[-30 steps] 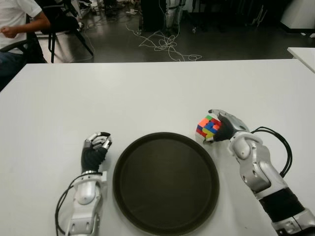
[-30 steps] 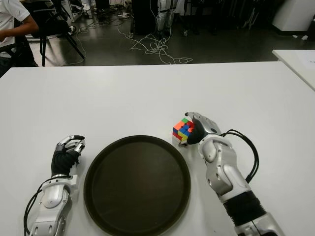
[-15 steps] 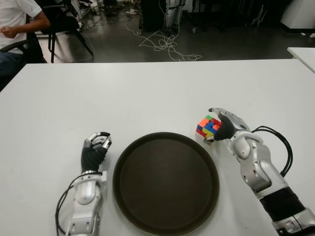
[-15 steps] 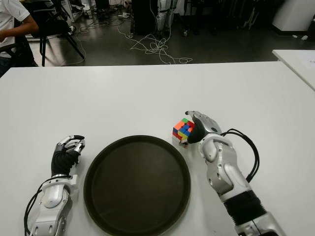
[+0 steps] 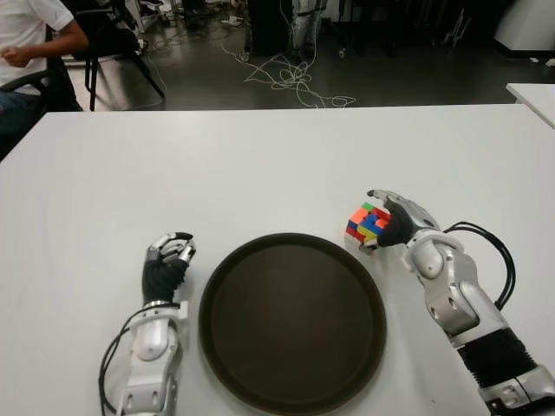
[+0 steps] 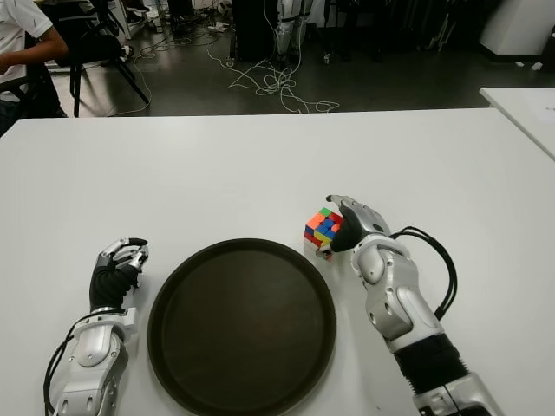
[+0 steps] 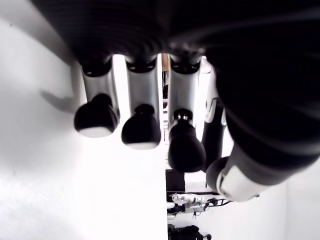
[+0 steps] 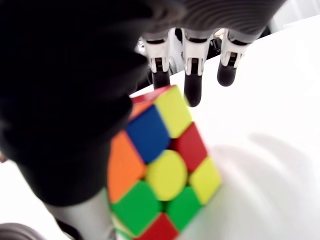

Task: Pick up the Rubik's Cube and put it in the plate

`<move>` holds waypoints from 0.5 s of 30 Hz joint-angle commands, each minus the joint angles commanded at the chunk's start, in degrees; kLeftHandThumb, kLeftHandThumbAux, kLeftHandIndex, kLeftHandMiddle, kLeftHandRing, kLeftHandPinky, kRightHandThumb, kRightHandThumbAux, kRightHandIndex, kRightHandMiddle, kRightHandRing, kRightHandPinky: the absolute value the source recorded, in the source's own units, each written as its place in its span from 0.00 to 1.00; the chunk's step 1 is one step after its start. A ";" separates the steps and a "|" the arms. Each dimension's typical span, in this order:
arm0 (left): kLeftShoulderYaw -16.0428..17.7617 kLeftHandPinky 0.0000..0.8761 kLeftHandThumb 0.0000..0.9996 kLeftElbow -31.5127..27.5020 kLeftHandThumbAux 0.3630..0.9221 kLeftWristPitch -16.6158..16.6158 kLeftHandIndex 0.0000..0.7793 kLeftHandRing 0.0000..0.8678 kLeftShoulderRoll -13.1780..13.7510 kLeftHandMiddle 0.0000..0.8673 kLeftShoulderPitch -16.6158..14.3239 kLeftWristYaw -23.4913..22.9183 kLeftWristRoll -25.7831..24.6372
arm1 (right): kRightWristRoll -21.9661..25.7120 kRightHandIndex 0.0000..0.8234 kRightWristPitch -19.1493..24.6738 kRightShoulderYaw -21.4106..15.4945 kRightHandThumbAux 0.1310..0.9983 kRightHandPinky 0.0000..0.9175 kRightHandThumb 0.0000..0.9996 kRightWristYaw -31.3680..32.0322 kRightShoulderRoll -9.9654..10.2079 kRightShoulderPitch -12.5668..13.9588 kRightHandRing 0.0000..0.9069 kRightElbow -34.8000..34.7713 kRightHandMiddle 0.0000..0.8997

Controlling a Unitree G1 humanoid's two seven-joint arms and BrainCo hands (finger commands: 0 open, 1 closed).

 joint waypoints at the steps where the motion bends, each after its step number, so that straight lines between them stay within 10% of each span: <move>1: -0.04 0.95 0.71 0.07 0.61 -0.21 0.57 0.95 0.02 0.92 0.03 -0.03 0.01 | -0.10 0.13 0.11 0.13 0.90 0.14 0.00 0.03 0.00 -0.19 0.18 0.10 0.16; 15: -0.33 0.94 0.71 1.29 0.61 -2.09 0.57 0.96 0.71 0.93 0.11 -1.05 -0.01 | -1.48 0.12 -2.24 1.68 0.86 0.14 0.00 -1.25 -0.26 -1.63 0.16 1.48 0.15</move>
